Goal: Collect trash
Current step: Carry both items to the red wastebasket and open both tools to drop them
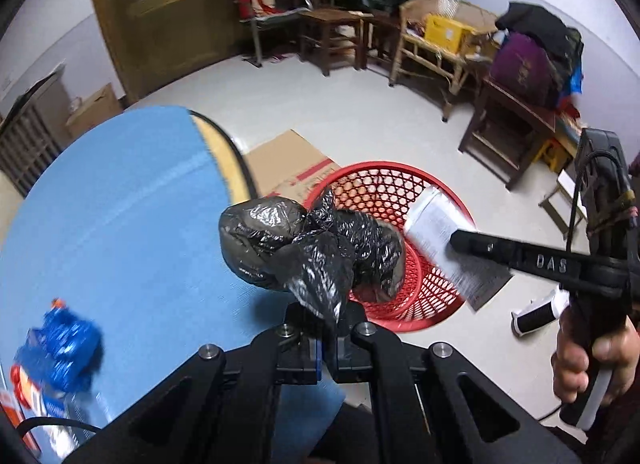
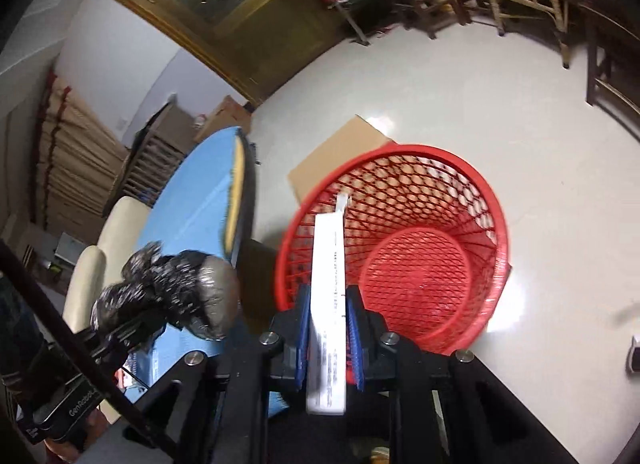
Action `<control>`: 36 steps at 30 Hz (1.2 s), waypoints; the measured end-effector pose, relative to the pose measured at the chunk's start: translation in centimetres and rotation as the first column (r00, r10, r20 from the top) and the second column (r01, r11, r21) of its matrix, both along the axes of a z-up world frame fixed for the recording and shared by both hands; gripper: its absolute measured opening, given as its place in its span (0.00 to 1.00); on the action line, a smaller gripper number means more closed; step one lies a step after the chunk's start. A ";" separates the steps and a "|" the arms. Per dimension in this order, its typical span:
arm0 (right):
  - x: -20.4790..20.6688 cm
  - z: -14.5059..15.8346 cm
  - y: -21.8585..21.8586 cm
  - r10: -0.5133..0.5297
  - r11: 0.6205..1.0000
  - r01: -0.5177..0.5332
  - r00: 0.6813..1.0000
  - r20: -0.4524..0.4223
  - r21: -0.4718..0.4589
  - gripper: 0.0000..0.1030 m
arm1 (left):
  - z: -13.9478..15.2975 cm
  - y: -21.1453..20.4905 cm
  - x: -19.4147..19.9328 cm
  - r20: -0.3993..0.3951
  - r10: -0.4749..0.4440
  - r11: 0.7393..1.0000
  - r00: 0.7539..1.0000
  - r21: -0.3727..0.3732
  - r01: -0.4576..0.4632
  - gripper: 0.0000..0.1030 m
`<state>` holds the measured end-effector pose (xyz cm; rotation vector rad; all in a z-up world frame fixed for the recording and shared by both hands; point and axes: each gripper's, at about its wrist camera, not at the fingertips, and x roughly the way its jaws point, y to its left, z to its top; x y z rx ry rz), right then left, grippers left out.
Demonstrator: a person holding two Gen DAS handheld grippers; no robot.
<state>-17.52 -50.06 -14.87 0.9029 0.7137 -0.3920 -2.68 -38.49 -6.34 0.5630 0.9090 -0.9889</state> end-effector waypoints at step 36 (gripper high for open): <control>1.0 -6.1 -5.1 -0.088 0.989 0.100 0.990 -0.106 0.113 0.71 | 1.9 12.5 2.3 0.201 0.274 0.961 0.941 -0.029 -0.274 0.61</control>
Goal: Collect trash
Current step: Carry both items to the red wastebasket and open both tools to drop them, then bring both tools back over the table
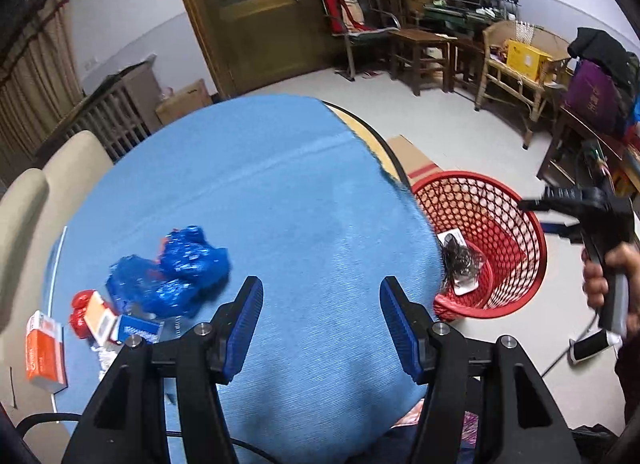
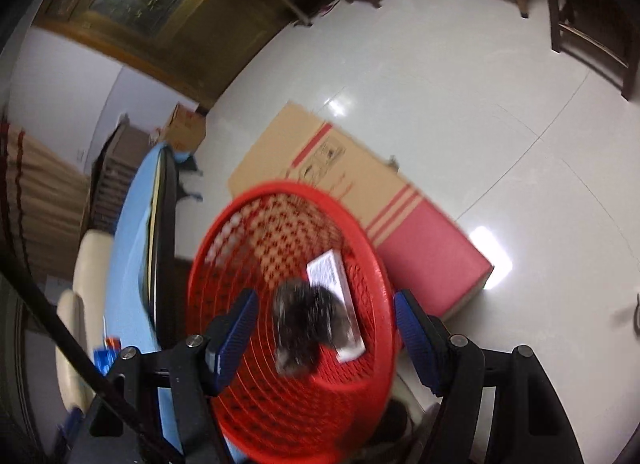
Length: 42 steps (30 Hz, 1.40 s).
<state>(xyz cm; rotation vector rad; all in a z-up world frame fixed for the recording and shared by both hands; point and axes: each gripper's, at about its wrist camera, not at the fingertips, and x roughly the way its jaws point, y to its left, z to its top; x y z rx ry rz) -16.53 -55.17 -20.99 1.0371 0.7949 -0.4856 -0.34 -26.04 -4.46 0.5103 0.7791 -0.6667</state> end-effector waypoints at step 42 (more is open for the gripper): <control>7.1 20.3 27.8 0.290 0.519 -0.416 0.908 -0.303 -0.747 0.72 | -0.2 17.5 0.4 -0.032 0.249 0.959 0.968 -0.132 -0.251 0.65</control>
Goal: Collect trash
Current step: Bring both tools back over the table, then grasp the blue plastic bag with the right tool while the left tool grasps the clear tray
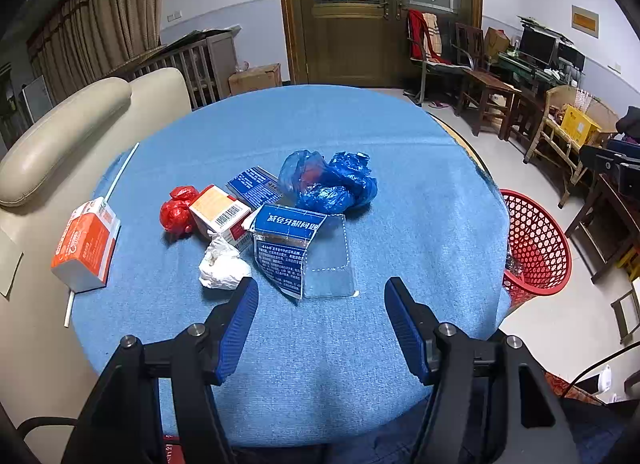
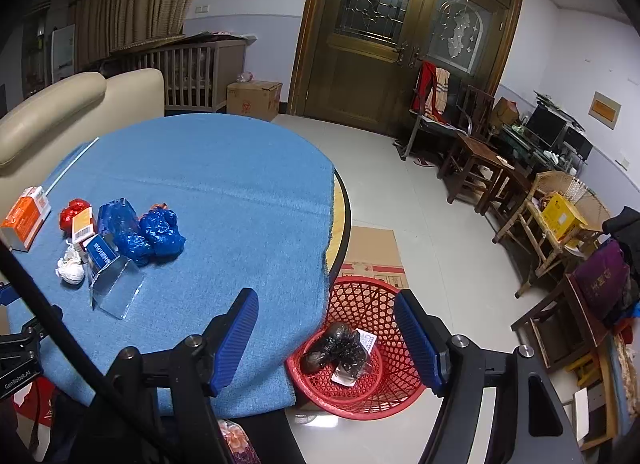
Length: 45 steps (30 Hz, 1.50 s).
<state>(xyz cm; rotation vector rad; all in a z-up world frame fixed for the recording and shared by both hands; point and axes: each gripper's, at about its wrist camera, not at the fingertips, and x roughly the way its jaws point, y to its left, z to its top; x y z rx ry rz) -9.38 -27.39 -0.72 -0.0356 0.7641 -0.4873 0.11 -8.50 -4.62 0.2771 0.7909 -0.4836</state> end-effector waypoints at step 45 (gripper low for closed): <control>18.7 -10.7 0.6 0.266 0.646 -0.202 0.964 0.031 0.736 0.72 | -3.0 5.0 7.6 -0.178 0.138 0.986 0.974 -0.069 -0.152 0.68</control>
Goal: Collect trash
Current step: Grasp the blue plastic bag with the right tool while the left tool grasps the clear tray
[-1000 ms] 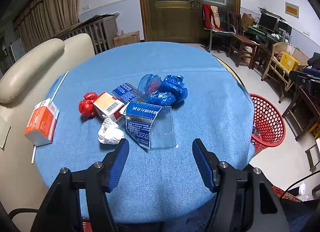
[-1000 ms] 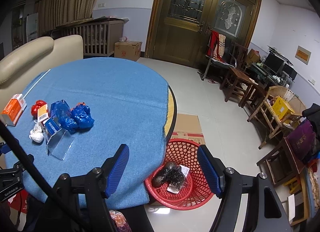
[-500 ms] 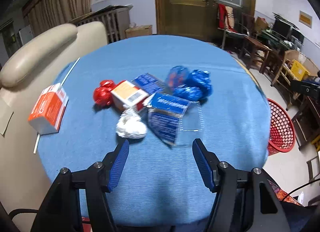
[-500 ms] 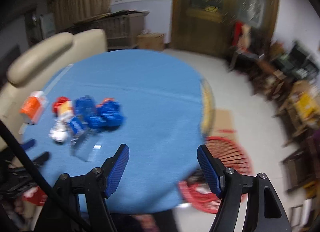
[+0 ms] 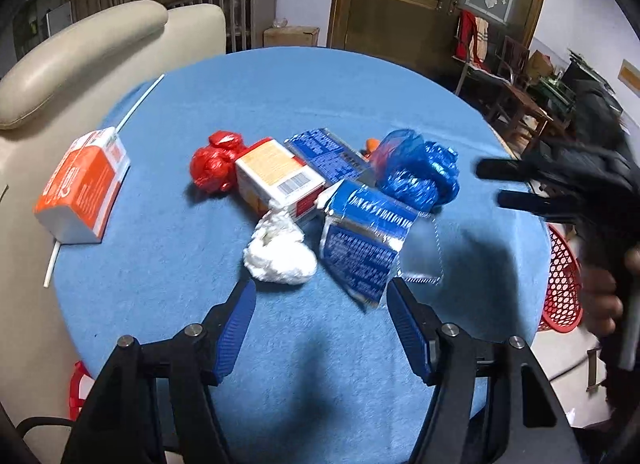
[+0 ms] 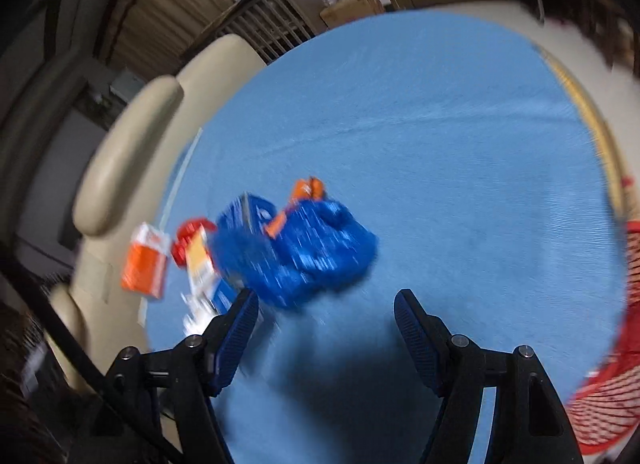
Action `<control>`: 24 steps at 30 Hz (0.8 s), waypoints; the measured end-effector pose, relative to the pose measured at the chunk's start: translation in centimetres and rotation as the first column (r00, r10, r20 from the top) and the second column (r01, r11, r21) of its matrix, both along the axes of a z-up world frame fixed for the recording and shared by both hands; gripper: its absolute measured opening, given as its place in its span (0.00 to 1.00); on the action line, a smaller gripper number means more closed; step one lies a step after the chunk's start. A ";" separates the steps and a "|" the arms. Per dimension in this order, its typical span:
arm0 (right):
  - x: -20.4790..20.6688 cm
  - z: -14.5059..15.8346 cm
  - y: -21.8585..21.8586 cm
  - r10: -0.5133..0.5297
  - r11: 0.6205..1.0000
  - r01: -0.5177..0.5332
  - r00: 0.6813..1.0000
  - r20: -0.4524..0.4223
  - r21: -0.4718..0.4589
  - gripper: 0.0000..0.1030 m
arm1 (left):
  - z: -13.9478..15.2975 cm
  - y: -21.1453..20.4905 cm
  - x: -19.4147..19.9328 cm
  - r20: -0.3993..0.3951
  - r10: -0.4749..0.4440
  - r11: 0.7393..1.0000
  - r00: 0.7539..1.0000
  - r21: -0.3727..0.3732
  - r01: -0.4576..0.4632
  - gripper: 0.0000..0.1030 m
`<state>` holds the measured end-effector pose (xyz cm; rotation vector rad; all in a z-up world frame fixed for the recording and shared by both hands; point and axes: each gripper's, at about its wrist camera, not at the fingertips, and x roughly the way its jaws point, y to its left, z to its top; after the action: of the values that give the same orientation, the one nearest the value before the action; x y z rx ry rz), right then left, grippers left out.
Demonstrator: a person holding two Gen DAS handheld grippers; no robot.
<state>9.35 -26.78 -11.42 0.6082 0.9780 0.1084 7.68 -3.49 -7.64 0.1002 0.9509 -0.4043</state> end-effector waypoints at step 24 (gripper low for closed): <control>1.2 -2.4 0.3 -0.053 0.990 0.054 0.999 0.012 -0.128 0.57 | -1.1 -4.8 3.0 -0.091 -0.056 0.998 0.994 -0.015 0.055 0.77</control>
<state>10.54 -26.51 -13.78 0.5146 0.9520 0.0000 10.64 -8.27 -8.71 0.0980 1.0371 -0.4693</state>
